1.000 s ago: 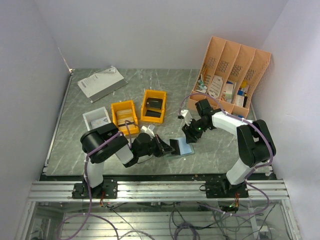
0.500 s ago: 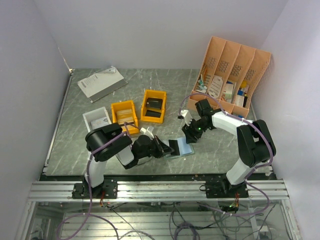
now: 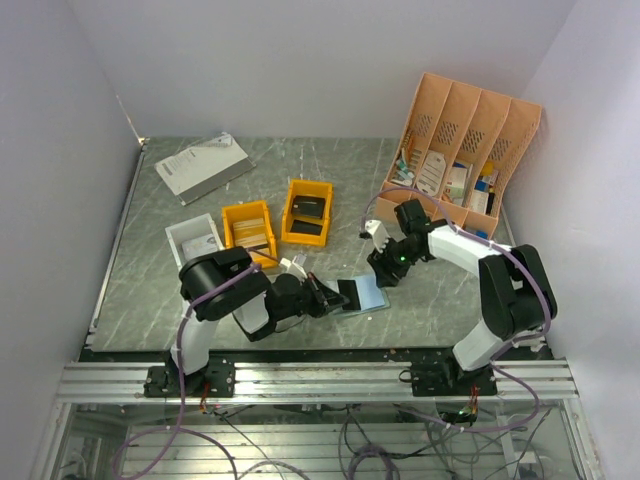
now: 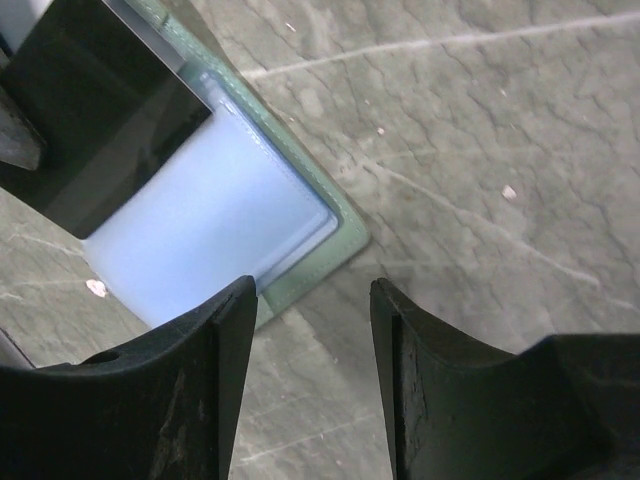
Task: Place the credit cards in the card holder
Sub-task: Insert the credit card into the card holder.
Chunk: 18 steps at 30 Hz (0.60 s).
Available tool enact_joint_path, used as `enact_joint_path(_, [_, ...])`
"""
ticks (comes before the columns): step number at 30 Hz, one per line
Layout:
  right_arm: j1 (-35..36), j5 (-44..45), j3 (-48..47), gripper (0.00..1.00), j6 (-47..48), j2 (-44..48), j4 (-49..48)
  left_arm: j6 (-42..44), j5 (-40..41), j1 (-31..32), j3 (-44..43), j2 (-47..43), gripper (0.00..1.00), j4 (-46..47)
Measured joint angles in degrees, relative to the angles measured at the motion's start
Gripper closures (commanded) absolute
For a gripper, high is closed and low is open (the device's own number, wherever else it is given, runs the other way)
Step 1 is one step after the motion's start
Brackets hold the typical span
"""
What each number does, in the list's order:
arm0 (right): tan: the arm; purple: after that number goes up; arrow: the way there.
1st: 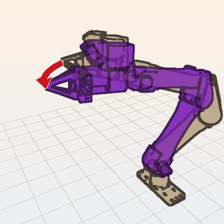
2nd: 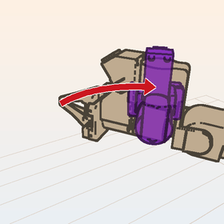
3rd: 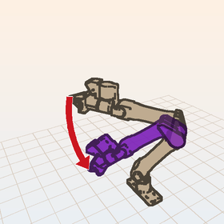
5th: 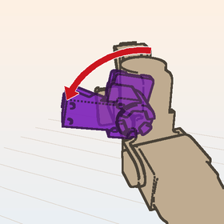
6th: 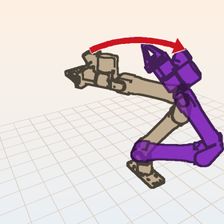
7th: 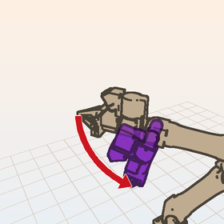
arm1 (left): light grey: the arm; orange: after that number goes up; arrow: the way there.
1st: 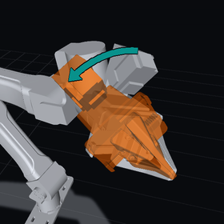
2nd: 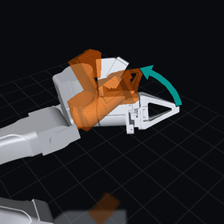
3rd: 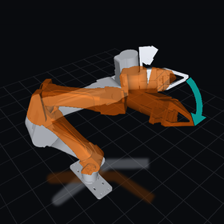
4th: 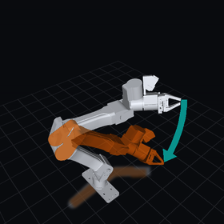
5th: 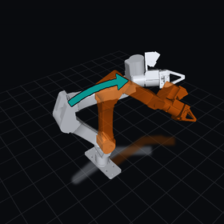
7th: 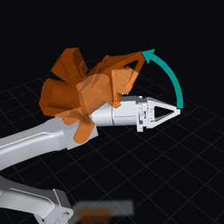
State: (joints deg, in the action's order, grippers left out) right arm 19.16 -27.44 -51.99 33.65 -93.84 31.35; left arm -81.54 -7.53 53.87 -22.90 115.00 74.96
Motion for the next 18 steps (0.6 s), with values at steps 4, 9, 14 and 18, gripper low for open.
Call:
enact_joint_path(4, [-1.8, 1.4, 0.7, 0.51, 0.1, 2.7, 0.2, -0.8, 0.3, 0.1, 0.1, 0.9, 0.93, 1.1])
enact_joint_path(9, [-3.4, -2.7, 1.1, 0.74, 2.7, 7.2, 0.9, -1.9, 0.7, 0.4, 0.1, 2.7, 0.93, 3.7])
enact_joint_path(14, [-2.3, -6.9, 1.0, 0.96, 5.4, 5.9, 2.9, -2.5, 1.4, 1.0, 0.1, 3.1, 0.93, 4.3])
enact_joint_path(18, [-1.9, -6.2, 1.0, 0.95, 5.7, 0.6, 4.4, -2.9, 2.3, 1.8, 0.1, 3.1, 0.93, 4.3])
